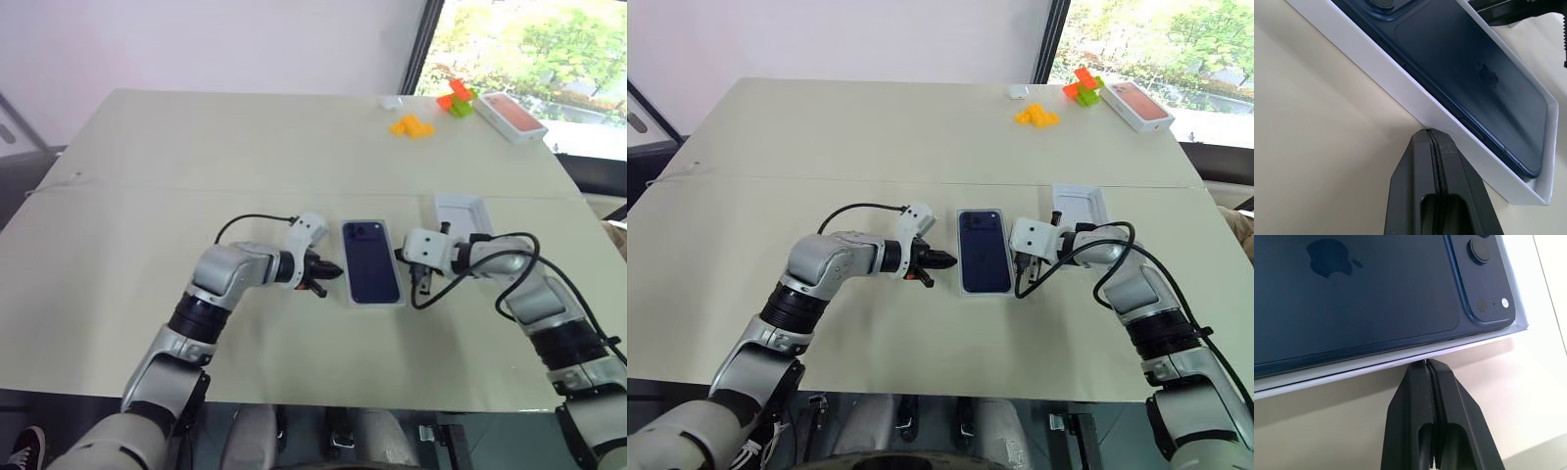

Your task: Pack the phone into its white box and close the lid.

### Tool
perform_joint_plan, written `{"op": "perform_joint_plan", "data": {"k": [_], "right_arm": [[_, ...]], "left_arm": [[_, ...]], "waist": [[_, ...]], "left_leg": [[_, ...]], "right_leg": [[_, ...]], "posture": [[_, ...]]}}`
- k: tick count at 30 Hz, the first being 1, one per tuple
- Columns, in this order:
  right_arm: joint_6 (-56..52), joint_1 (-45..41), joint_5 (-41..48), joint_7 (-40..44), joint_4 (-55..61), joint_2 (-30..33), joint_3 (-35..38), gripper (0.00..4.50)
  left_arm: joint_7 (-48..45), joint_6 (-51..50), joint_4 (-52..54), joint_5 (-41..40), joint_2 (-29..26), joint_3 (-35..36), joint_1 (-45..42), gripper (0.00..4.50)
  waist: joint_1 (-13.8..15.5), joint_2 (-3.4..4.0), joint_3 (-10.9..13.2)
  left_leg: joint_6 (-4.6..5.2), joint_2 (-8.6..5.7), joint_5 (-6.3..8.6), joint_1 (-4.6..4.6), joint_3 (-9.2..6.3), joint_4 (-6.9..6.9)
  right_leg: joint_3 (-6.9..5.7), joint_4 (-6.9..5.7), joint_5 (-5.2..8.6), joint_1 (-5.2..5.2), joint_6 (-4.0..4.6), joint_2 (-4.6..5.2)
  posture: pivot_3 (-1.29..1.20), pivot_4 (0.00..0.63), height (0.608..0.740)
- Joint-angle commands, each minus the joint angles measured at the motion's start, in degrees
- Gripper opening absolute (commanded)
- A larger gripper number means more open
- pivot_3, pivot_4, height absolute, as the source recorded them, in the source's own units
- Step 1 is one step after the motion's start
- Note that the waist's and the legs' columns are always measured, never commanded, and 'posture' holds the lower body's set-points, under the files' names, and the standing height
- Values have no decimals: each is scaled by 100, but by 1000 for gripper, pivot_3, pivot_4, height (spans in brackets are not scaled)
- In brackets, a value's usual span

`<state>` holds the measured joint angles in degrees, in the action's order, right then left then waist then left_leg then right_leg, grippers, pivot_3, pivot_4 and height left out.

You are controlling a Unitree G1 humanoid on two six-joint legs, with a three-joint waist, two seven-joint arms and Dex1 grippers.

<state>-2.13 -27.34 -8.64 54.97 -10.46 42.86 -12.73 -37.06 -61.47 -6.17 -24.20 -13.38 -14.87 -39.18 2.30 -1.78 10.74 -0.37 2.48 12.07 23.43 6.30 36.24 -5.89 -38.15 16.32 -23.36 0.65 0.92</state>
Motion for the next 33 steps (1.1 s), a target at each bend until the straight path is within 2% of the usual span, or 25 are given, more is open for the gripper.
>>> {"op": "perform_joint_plan", "data": {"k": [1, 7, 12, 16, 20, 21, 22, 25, 29, 30, 33], "right_arm": [[32, 64, -29, -4, -17, 69, 38, 52], [-11, 25, -9, 91, -83, 118, 44, 52], [103, -262, 14, 221, -231, 460, 234, 52], [-165, -563, 427, 446, -154, 560, 517, 52], [-988, -997, 837, 507, -164, 419, 784, 52], [-1259, -1125, 929, 418, -155, 320, 853, 552], [-1512, -1225, 963, 313, -130, 245, 896, 799], [-2233, -1443, 775, -134, -91, 102, 886, 2241], [-3471, -1306, 669, -742, 575, -205, 819, 4253], [-3847, -1251, 706, -874, 797, -300, 863, 4475], [-4572, -1042, 531, -1425, 1270, -374, 1019, 4475]], "left_arm": [[-4, 42, -21, 59, 80, -58, -51, 0], [18, 53, 87, 112, -21, -55, 35, 0], [-19, -95, 525, -29, -293, 216, 104, 0], [-101, -287, 998, -302, -547, 590, 136, 0], [-150, -115, 1397, -387, -836, 887, 177, 0], [-172, 9, 1459, -390, -929, 998, 179, 530], [-225, 123, 1516, -399, -1017, 1089, 190, 789], [-261, 392, 1562, -465, -1164, 1446, 198, 2235], [-571, 927, 1782, -644, -1423, 1814, 461, 4232], [-670, 943, 1837, -758, -1491, 1924, 556, 4465], [-1230, 1118, 2163, -1131, -1898, 2297, 1078, 4465]], "waist": [[-3, 0, 0], [-3, 0, 0], [-20, 3, 4], [-72, 6, 9], [-166, 9, 11], [-180, 9, 11], [-197, 9, 11], [-195, 10, 12], [-188, 12, 12], [-182, 12, 12], [-189, 14, 13]], "left_leg": [[0, 0, 0, 0, 0, 0], [0, 0, 0, 0, 0, 0], [0, 0, 0, 1, 0, -1], [-2, 3, -1, 5, 0, -9], [-6, 8, -4, 5, 0, -14], [-6, 8, -4, 4, 0, -14], [-7, 9, -4, 4, 1, -13], [-10, 11, -6, 4, 1, -17], [-10, 10, -5, 10, 2, -21], [-10, 10, -5, 10, 4, -21], [-10, 10, -5, 14, 5, -23]], "right_leg": [[0, 0, 0, 0, 0, 0], [0, 0, 0, 0, 0, 0], [0, 1, 0, -2, 0, 0], [0, 0, 0, -13, 1, -5], [0, 0, 1, -14, 1, -9], [1, 0, 1, -14, 1, -9], [1, 0, 0, -14, 1, -8], [0, -1, 0, -16, 3, -9], [1, 1, -1, -22, 5, -6], [1, 0, -1, -23, 5, -4], [1, 0, -1, -28, 5, -3]], "posture": [[0, 150, 737], [0, 150, 737], [0, 150, 737], [0, 150, 737], [0, 150, 737], [0, 150, 737], [0, 150, 737], [0, 150, 737], [0, 150, 737], [0, 150, 737], [0, 150, 737]]}}
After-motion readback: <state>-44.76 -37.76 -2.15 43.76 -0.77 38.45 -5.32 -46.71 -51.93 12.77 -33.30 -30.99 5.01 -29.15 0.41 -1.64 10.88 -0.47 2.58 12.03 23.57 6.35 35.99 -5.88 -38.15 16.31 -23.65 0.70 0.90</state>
